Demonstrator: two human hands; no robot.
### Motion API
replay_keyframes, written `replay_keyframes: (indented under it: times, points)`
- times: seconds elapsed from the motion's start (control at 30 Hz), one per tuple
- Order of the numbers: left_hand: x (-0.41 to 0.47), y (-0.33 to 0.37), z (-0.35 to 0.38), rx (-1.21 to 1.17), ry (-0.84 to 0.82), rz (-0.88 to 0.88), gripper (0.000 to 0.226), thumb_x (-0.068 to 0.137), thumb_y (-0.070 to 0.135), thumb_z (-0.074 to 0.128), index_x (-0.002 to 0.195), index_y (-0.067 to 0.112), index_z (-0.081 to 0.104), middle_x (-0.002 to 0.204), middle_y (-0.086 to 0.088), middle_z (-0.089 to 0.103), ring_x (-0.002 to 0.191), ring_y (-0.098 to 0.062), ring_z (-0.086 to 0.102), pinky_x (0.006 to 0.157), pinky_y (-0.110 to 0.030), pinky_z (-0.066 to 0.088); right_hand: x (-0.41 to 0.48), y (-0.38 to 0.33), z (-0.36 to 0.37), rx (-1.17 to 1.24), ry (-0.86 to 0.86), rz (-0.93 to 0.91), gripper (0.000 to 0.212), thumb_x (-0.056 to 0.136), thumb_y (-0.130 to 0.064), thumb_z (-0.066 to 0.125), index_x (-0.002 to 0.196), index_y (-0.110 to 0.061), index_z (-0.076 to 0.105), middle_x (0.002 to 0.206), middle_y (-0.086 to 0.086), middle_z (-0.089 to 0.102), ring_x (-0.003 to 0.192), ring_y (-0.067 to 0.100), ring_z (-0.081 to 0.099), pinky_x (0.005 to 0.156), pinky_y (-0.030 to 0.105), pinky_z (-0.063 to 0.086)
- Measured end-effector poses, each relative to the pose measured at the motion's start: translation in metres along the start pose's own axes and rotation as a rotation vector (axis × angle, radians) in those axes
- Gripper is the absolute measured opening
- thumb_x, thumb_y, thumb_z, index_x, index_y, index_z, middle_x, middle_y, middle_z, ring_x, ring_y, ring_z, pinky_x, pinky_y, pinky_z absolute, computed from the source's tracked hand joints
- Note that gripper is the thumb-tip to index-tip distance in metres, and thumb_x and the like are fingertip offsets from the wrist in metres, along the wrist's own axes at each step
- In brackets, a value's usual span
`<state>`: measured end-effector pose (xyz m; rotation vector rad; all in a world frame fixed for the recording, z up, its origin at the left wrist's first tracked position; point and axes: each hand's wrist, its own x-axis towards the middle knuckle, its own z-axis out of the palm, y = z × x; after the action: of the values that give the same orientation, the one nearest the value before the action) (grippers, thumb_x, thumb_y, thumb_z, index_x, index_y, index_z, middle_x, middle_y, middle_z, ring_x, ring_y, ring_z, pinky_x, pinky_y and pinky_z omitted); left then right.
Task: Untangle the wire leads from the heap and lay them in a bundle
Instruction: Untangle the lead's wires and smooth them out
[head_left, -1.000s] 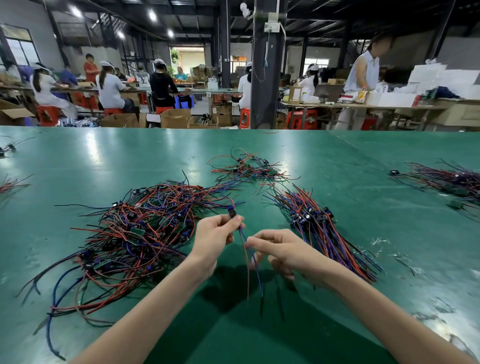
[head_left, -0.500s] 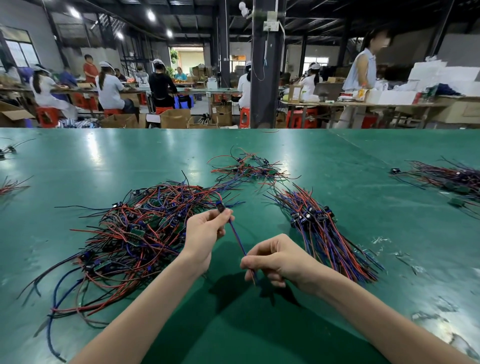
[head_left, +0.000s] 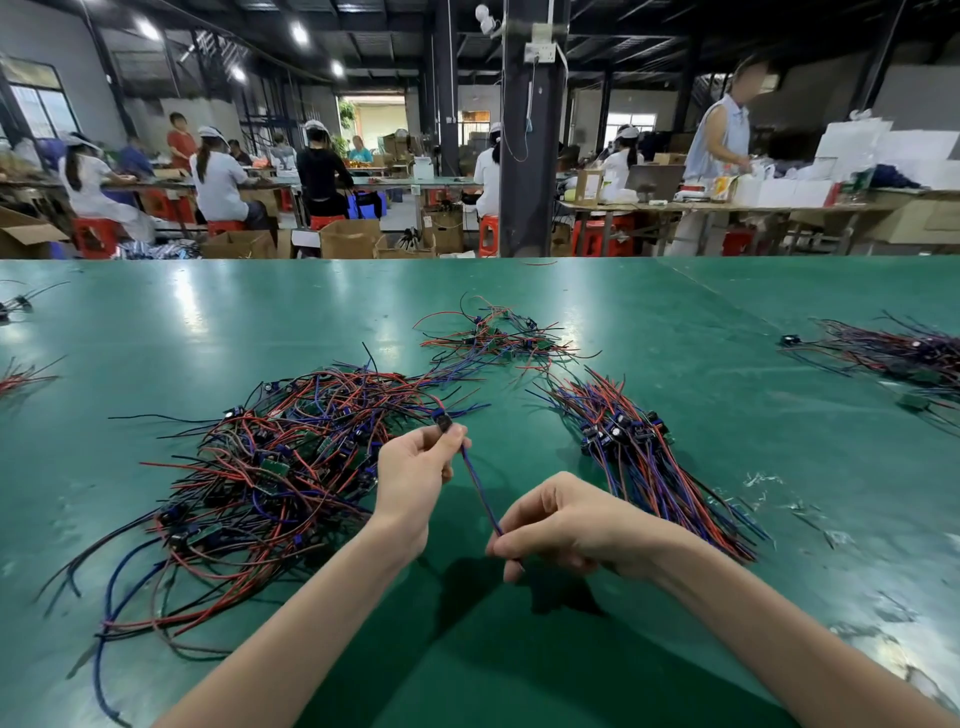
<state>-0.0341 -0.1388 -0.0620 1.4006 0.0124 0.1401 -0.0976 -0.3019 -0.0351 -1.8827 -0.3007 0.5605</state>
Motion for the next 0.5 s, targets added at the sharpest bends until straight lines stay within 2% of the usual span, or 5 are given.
replay_keyframes:
  times: [0.07,0.17,0.27,0.4,0.5]
  points:
    - [-0.004,-0.003,0.004,0.020,-0.016,-0.003,0.022,0.088,0.012,0.064,0.067,0.009,0.067,0.059,0.006,0.060,0.052,-0.010,0.035,0.058,-0.023,0.035,-0.001,0.000,-0.005,-0.017,0.013,0.025,0.013,0.082,-0.018,0.070,0.088,-0.008,0.072,0.074,-0.001,0.073,0.035,0.004,0.031,0.033,0.013,0.021]
    - [-0.009,-0.005,0.007,0.013,-0.058,-0.017,0.019,0.087,0.012,0.065,0.069,0.009,0.068,0.060,0.006,0.062,0.051,-0.009,0.036,0.058,-0.023,0.035,0.002,-0.002,-0.011,0.037,0.139,0.012,0.025,0.083,-0.028,0.070,0.090,-0.004,0.072,0.078,0.003,0.073,0.033,0.004,0.031,0.032,0.013,0.021]
    - [-0.016,-0.006,0.012,0.003,-0.148,-0.049,0.016,0.086,0.013,0.066,0.071,0.008,0.069,0.061,0.005,0.063,0.054,-0.010,0.038,0.058,-0.022,0.036,0.006,0.000,-0.011,0.116,0.239,-0.040,0.018,0.086,-0.024,0.067,0.090,-0.008,0.071,0.088,0.009,0.075,0.031,0.003,0.034,0.030,0.014,0.022]
    - [-0.023,-0.007,0.018,-0.051,-0.219,-0.092,0.013,0.086,0.012,0.066,0.074,0.008,0.068,0.070,-0.003,0.066,0.068,-0.018,0.045,0.061,-0.023,0.039,0.012,0.006,-0.007,0.178,0.347,-0.078,0.009,0.087,-0.015,0.066,0.084,-0.007,0.071,0.077,0.008,0.072,0.033,0.004,0.040,0.030,0.015,0.027]
    - [-0.023,-0.005,0.018,-0.083,-0.238,-0.131,0.007,0.085,0.014,0.066,0.084,0.007,0.068,0.077,-0.004,0.064,0.065,-0.011,0.047,0.060,-0.019,0.040,0.015,0.007,-0.007,0.248,0.384,-0.092,0.008,0.087,-0.008,0.064,0.080,-0.006,0.067,0.066,0.005,0.069,0.034,0.004,0.044,0.031,0.015,0.030]
